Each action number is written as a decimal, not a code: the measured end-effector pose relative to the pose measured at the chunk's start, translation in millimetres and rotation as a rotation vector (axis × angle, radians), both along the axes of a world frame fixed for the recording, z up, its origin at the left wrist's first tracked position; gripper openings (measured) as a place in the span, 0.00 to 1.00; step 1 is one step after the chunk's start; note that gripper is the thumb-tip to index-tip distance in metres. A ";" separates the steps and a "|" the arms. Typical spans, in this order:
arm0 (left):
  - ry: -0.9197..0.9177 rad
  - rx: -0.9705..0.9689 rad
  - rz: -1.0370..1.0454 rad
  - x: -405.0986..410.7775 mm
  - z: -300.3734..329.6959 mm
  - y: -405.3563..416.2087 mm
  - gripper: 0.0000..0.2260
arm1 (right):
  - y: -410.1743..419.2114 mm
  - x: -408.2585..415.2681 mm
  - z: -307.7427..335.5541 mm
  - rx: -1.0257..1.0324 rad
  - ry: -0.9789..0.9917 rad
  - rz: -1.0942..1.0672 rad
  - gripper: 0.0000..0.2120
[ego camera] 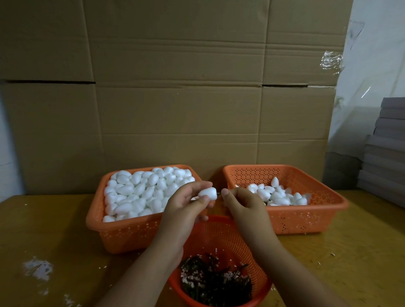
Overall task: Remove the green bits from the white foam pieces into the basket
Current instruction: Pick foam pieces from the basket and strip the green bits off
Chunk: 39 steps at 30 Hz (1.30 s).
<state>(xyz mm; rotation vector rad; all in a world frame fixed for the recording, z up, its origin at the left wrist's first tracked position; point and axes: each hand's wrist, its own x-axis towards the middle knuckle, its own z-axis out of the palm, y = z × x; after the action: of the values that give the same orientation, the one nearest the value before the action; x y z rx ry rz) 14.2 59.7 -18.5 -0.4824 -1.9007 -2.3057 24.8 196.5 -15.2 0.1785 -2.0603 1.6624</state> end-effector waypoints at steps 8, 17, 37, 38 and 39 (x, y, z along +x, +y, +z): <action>-0.056 0.068 0.030 -2.6 2.2 1.1 0.08 | 0.9 2.9 0.2 -0.074 0.005 0.000 0.06; -0.057 0.024 0.036 -4.9 0.1 2.1 0.06 | -0.5 2.0 1.4 -0.065 0.073 0.000 0.07; -0.071 -0.024 0.022 -5.7 -3.2 2.5 0.07 | -0.7 2.3 0.9 -0.094 0.049 0.013 0.04; -0.074 -0.024 0.021 -5.3 -3.4 2.7 0.07 | -0.9 2.0 1.0 -0.092 0.052 0.011 0.04; -0.072 -0.026 0.019 -5.0 -3.6 2.7 0.07 | -0.9 2.0 0.9 -0.090 0.054 0.010 0.04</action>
<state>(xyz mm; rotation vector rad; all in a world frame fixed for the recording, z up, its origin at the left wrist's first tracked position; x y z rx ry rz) 9.2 62.4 -22.1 -0.3872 -1.9601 -2.3193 26.8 195.5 -14.4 0.2017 -1.9438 1.7330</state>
